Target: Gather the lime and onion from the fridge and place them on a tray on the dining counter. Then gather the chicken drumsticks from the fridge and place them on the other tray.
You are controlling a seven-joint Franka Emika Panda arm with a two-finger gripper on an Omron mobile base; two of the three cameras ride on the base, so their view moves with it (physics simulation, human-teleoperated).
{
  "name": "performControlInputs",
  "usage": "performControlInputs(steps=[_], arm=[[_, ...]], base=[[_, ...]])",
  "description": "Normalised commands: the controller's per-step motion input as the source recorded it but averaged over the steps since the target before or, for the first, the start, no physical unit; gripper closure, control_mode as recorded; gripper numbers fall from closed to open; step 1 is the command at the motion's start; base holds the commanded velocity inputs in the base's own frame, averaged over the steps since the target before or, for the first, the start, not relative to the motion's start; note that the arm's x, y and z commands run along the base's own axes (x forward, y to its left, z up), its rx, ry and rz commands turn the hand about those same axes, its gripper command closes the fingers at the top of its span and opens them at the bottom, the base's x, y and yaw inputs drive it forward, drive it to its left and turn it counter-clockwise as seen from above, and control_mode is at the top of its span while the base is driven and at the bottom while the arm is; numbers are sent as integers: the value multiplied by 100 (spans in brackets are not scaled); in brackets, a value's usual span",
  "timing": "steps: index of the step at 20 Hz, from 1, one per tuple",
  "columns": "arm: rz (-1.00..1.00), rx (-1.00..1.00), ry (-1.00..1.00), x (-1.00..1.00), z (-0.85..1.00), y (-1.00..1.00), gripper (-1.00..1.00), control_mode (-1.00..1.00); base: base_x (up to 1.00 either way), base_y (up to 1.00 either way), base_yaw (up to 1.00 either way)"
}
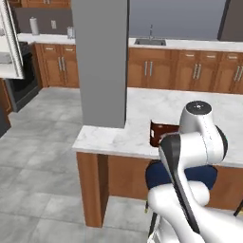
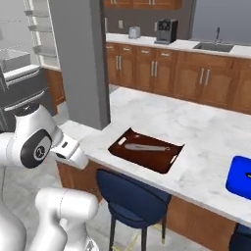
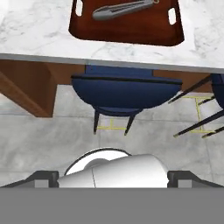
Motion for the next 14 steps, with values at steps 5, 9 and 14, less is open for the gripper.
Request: performControlInputs(steps=[5, 9, 14], arm=[[0, 0, 0, 0, 0, 0, -100, 100], [0, 0, 0, 0, 0, 0, -100, 100], [0, 0, 0, 0, 0, 0, -100, 100]], base=[[1, 100, 41], [41, 92, 35], [94, 69, 17]])
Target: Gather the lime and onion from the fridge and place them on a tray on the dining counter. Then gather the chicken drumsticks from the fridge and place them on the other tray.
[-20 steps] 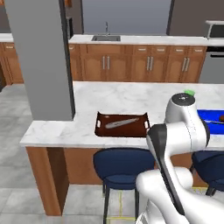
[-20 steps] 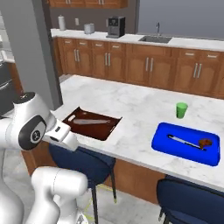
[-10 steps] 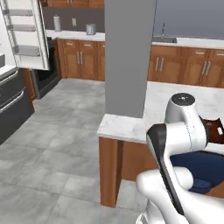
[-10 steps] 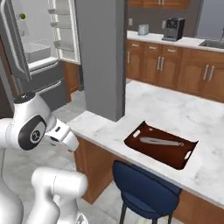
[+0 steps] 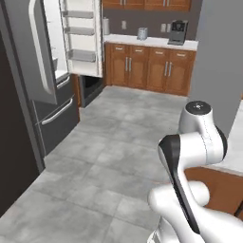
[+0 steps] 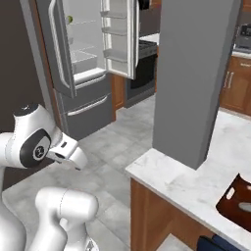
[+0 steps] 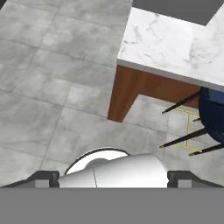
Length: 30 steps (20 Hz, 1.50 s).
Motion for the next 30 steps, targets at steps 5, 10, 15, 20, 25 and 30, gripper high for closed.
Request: performControlInputs(steps=[5, 10, 15, 20, 25, 30], arm=[[0, 0, 0, 0, 0, 0, -100, 100], [0, 0, 0, 0, 0, 0, -100, 100], [0, 0, 0, 0, 0, 0, -100, 100], [0, 0, 0, 0, 0, 0, -100, 100], [0, 0, 0, 0, 0, 0, -100, 100], [0, 0, 0, 0, 0, 0, -100, 100]], base=[[99, 58, -7], [95, 56, -19], [87, 41, -29], [82, 35, -31], [78, 27, -27], [77, 2, -11]])
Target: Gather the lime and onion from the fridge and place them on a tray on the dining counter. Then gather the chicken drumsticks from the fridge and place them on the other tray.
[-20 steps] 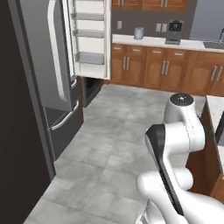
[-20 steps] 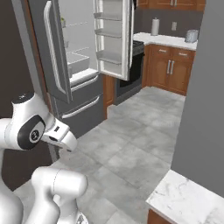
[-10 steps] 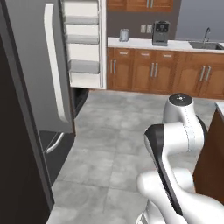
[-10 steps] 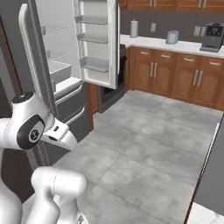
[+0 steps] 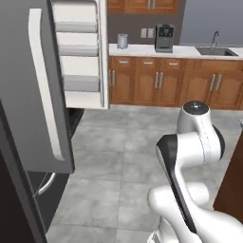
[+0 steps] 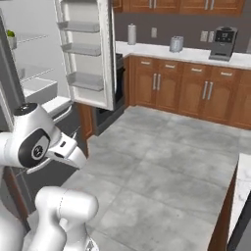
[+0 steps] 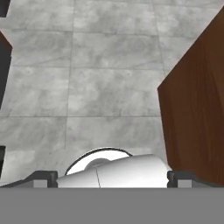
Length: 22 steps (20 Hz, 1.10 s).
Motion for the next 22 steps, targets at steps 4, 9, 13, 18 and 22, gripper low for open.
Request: performControlInputs(steps=[4, 9, 13, 18, 22], arm=[[0, 0, 0, 0, 0, 0, -100, 100], [0, 0, 0, 0, 0, 0, -100, 100], [0, 0, 0, 0, 0, 0, -100, 100], [0, 0, 0, 0, 0, 0, -100, 100], [0, 0, 0, 0, 0, 0, -100, 100]], base=[[78, -2, 0], [82, 2, 4], [76, 4, 11], [60, 23, 24], [57, 33, 30]])
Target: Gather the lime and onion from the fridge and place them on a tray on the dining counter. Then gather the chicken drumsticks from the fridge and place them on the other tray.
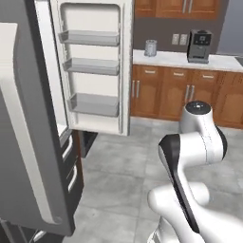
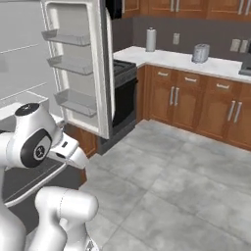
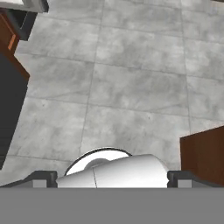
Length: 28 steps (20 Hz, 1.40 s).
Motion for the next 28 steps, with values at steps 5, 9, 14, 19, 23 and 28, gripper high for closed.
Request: performControlInputs(steps=[5, 9, 14, 19, 23, 28], arm=[[0, 0, 0, 0, 0, 0, -100, 100], [0, 0, 0, 0, 0, 0, -100, 100], [0, 0, 0, 0, 0, 0, -100, 100], [0, 0, 0, 0, 0, 0, -100, 100], [0, 0, 0, 0, 0, 0, -100, 100], [0, 0, 0, 0, 0, 0, -100, 100]], base=[[66, 7, 36], [70, 1, 38], [57, 10, 39], [51, 11, 42], [62, 1, 44], [68, 0, 43]])
